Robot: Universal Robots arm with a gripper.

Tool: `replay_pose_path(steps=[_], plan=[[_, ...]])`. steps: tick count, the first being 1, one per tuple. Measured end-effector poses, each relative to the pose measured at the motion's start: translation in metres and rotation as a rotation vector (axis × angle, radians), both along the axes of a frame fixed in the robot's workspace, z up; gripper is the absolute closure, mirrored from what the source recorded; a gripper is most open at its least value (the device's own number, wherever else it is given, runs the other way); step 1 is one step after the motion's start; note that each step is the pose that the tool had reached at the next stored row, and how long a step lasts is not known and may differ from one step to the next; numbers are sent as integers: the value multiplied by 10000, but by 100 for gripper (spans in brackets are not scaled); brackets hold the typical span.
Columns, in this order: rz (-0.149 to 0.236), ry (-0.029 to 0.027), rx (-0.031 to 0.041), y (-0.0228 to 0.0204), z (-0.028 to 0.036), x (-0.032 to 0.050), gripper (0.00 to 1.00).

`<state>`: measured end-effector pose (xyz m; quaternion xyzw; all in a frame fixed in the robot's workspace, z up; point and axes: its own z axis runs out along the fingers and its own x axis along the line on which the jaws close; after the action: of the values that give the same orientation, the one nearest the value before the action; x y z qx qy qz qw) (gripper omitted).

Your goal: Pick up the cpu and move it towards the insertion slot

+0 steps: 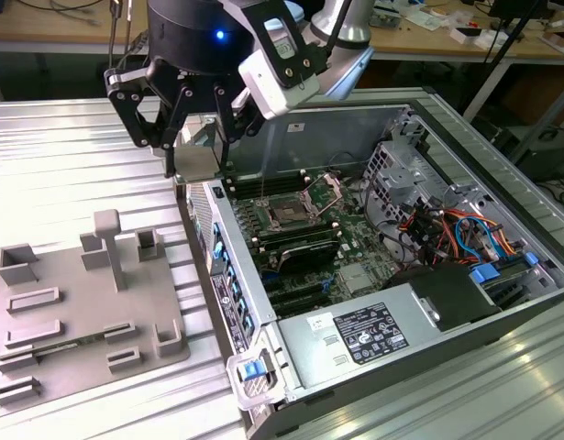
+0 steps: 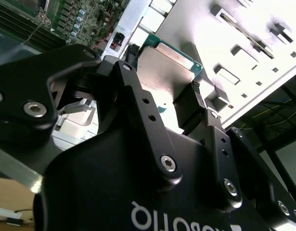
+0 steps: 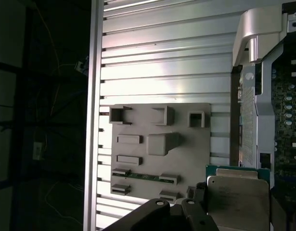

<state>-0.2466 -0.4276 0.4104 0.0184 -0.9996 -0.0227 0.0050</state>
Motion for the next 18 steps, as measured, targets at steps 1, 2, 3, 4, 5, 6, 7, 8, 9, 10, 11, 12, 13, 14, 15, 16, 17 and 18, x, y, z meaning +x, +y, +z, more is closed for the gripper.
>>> replay_pose_path(steps=[1, 2, 3, 4, 5, 6, 7, 8, 9, 10, 11, 12, 13, 14, 15, 16, 17, 18], plan=[[0, 0, 0, 0, 0, 5, 45], [0, 0, 0, 0, 0, 14, 45], [-1, 0, 1, 0, 0, 21, 45], [0, 0, 1, 0, 0, 27, 45], [-1, -1, 1, 0, 0, 35, 45], [0, 0, 1, 0, 0, 44, 45], [0, 0, 1, 0, 0, 51, 45], [0, 0, 1, 0, 0, 57, 45], [-1, 0, 0, 0, 0, 66, 45], [0, -1, 1, 0, -1, 73, 45], [0, 0, 0, 0, 0, 78, 45], [0, 0, 1, 0, 0, 83, 45], [0, 0, 1, 0, 0, 88, 45], [0, 0, 0, 0, 0, 93, 45], [0, 0, 0, 0, 0, 98, 45], [0, 0, 1, 0, 0, 106, 45], [0, 0, 0, 0, 0, 111, 45], [-1, 0, 0, 0, 0, 116, 45]])
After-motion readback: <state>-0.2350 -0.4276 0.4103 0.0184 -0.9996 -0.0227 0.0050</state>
